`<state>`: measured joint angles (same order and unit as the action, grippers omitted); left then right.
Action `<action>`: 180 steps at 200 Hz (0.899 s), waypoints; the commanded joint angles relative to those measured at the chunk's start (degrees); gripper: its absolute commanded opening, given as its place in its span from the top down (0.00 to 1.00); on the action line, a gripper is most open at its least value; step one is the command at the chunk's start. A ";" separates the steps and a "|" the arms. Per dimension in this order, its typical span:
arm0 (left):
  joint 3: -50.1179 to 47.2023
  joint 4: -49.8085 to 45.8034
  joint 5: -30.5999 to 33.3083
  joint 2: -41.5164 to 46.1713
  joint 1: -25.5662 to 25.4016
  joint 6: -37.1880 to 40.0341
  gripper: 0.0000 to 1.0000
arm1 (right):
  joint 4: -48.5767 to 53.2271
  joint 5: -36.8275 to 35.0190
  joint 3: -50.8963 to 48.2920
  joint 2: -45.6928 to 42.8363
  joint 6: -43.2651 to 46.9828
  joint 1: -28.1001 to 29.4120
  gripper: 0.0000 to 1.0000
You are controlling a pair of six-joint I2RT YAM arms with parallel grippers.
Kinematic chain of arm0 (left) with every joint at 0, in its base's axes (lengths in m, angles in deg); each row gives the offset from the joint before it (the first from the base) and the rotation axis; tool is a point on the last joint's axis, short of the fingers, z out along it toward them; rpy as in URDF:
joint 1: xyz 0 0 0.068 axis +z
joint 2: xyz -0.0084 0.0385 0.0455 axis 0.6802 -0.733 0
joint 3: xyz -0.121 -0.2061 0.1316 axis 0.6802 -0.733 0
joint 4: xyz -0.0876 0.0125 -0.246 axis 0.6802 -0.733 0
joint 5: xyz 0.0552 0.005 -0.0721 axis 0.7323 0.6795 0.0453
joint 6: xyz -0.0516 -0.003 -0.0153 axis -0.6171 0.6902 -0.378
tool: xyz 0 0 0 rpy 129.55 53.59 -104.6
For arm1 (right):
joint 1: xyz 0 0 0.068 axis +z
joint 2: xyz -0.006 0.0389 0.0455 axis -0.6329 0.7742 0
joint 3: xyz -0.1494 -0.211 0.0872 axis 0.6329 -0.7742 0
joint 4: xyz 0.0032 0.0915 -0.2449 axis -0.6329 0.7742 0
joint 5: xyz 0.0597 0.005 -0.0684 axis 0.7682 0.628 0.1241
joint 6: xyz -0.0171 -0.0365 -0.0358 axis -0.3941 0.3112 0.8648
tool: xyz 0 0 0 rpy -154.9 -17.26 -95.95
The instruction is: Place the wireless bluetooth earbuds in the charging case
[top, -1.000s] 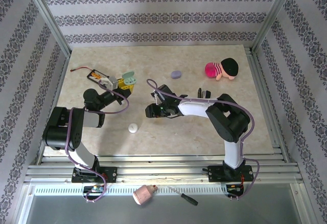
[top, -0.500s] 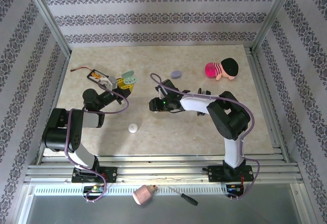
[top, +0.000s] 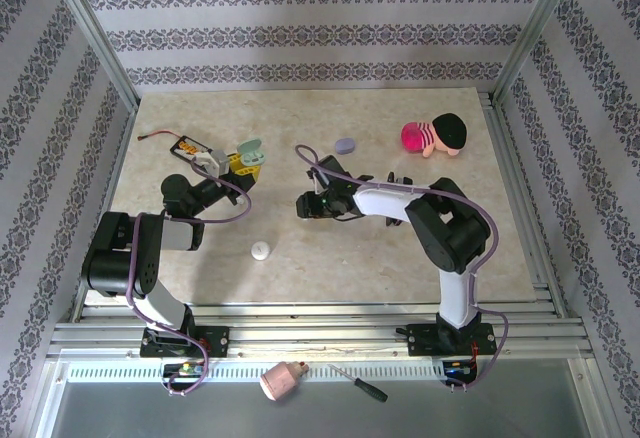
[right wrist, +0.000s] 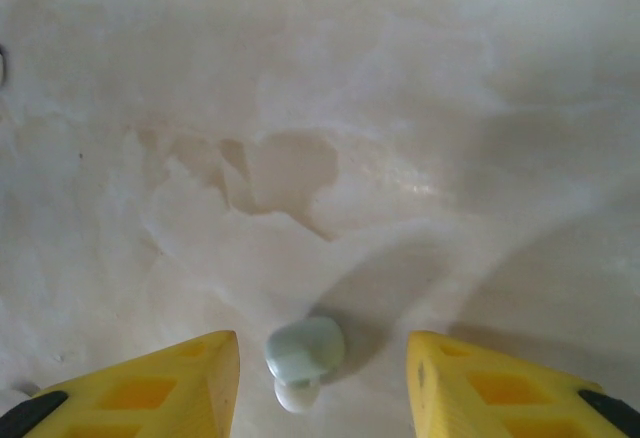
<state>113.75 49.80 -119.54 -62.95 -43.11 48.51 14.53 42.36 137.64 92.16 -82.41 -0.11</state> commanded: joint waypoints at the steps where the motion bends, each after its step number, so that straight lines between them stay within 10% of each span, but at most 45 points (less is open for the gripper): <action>1: -0.24 2.82 -0.02 1.03 0.74 -0.26 0.68 | -0.03 -0.40 -1.17 -0.97 -1.80 1.11 0.52; 180: -0.95 2.78 3.05 0.30 1.91 -0.84 0.70 | 8.93 -1.07 9.17 1.97 7.00 0.76 0.59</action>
<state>113.38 49.80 -118.60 -62.95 -42.81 48.46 16.78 46.14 144.62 96.73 -80.31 0.59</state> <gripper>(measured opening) 0.333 0.395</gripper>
